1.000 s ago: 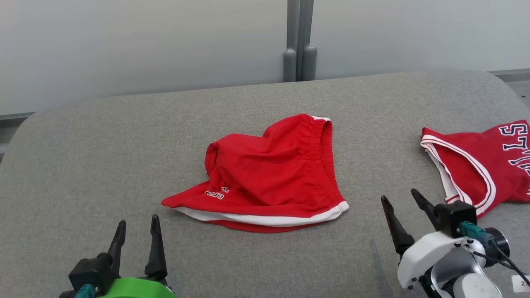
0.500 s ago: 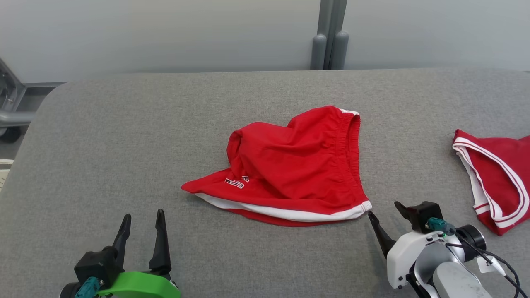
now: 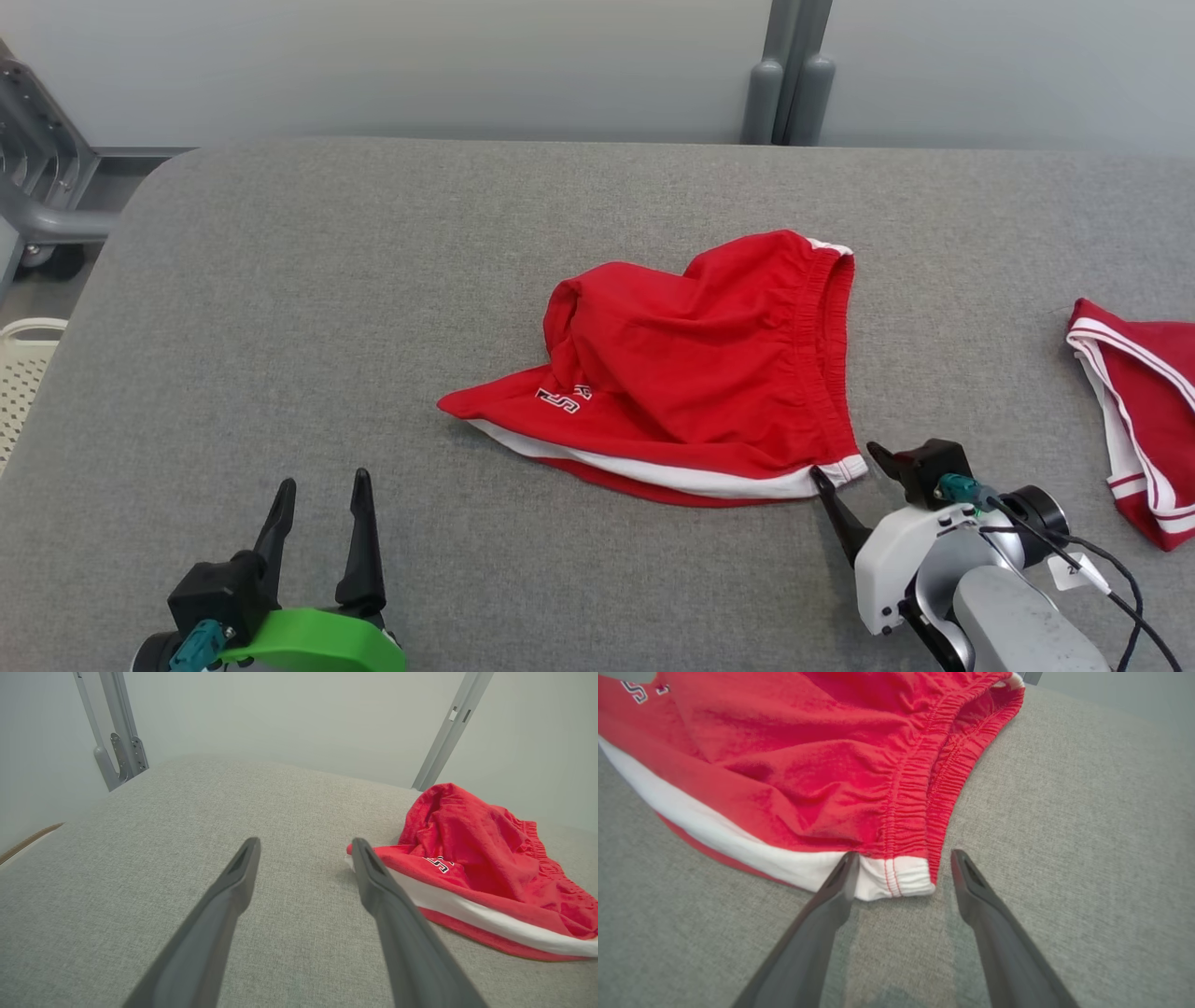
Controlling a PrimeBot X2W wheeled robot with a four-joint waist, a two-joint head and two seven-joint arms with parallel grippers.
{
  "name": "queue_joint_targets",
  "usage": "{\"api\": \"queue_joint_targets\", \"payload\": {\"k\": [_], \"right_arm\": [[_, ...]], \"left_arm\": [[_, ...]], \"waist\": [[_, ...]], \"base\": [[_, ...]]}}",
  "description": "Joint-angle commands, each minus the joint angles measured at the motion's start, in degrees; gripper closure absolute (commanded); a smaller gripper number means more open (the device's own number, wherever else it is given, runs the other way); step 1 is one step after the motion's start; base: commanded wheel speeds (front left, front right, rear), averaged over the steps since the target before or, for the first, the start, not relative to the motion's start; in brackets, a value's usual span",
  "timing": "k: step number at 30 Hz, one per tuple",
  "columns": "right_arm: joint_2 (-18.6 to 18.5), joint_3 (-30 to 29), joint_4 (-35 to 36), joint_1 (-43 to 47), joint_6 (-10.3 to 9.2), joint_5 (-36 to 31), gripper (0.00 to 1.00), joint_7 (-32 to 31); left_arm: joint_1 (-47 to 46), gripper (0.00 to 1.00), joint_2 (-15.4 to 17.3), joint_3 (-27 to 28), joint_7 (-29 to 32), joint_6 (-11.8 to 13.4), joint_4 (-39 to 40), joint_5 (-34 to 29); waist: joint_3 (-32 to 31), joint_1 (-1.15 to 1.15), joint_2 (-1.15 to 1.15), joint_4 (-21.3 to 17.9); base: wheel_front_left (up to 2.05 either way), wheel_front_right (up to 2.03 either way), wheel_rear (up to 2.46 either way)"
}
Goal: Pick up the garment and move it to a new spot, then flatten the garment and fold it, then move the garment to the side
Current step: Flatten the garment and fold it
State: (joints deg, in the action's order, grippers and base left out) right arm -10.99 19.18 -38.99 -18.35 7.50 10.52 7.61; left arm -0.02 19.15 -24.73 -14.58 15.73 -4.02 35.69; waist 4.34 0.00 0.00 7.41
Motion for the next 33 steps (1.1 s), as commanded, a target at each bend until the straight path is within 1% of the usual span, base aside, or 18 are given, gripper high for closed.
{"api": "queue_joint_targets", "payload": {"k": [1,3,5,6,8,10,12,14,17,23,27,28,33], "right_arm": [[-0.1,0.7,-0.8,-1.0,-0.02,0.7,0.00,0.6],[-0.2,1.8,-1.5,-1.6,-0.02,1.4,0.12,1.0],[-0.3,3.0,-2.1,-2.2,-0.02,1.9,0.28,1.4],[-0.5,3.6,-2.3,-2.5,-0.02,2.2,0.46,1.7],[-0.6,4.6,-3.0,-3.1,-0.02,2.8,0.58,2.1],[-0.8,5.3,-3.7,-3.6,-0.02,3.5,0.74,2.3],[-0.9,5.7,-4.3,-4.1,-0.02,4.4,1.00,2.6],[-0.9,5.9,-4.7,-4.4,-0.02,5.6,1.00,2.8],[0.0,5.4,-3.6,-4.5,-0.02,9.6,1.00,3.1],[-1.2,5.2,1.3,-4.4,-0.02,16.0,1.00,1.8],[-2.8,4.1,4.9,-3.1,-0.02,17.3,1.00,0.7],[-2.8,4.1,4.9,-3.1,-0.02,17.3,1.00,0.7],[-4.1,0.9,8.2,-1.2,-0.02,16.9,1.00,-0.7]], "left_arm": [[-0.9,0.00,0.3,-0.1,0.2,0.4,0.0,-0.1],[-0.9,0.00,0.4,-0.1,0.2,0.5,0.0,0.0],[-1.0,0.00,0.4,-0.1,0.2,0.5,0.1,0.0],[-1.0,0.00,0.5,-0.1,0.2,0.5,0.1,0.0],[-1.1,0.00,0.6,-0.2,0.2,0.6,0.2,-0.1],[-1.2,0.00,0.6,-0.3,0.3,0.7,0.2,-0.2],[-1.1,0.00,0.7,-0.3,0.3,0.7,0.1,-0.2],[-1.1,0.00,0.7,-0.3,0.3,0.8,0.0,0.0],[-0.9,0.00,0.6,-0.3,0.3,0.8,-0.1,0.1],[-0.8,0.00,0.0,-0.8,0.2,0.3,-0.7,0.6],[-1.4,0.00,-0.6,-1.6,0.2,-0.3,-1.4,0.6],[-1.4,0.00,-0.6,-1.6,0.2,-0.3,-1.4,0.6],[-2.2,0.00,-1.6,-2.5,0.2,-1.1,-2.9,0.7]], "waist": [[0.0,0.00,0.00,0.0],[0.1,0.00,0.00,0.0],[0.1,0.00,0.00,0.0],[0.2,0.00,0.00,0.0],[0.2,0.00,0.00,0.0],[0.3,0.00,0.00,0.0],[0.3,0.00,0.00,0.0],[0.4,0.00,0.00,-0.1],[0.4,0.00,0.00,-0.4],[0.3,0.00,0.00,-1.3],[0.4,0.00,0.00,-1.9],[0.4,0.00,0.00,-1.9],[0.5,0.00,0.00,-2.6]], "base": [[0.00,0.00,0.00],[0.00,0.00,0.00],[0.00,0.00,0.00],[0.00,0.00,0.00],[0.00,0.00,0.00],[0.00,0.00,0.00],[0.00,0.00,0.00],[0.00,0.00,0.00],[0.00,0.00,0.00],[0.00,0.00,0.00],[0.00,0.00,0.00],[0.00,0.00,0.00],[0.00,0.00,0.00]]}}
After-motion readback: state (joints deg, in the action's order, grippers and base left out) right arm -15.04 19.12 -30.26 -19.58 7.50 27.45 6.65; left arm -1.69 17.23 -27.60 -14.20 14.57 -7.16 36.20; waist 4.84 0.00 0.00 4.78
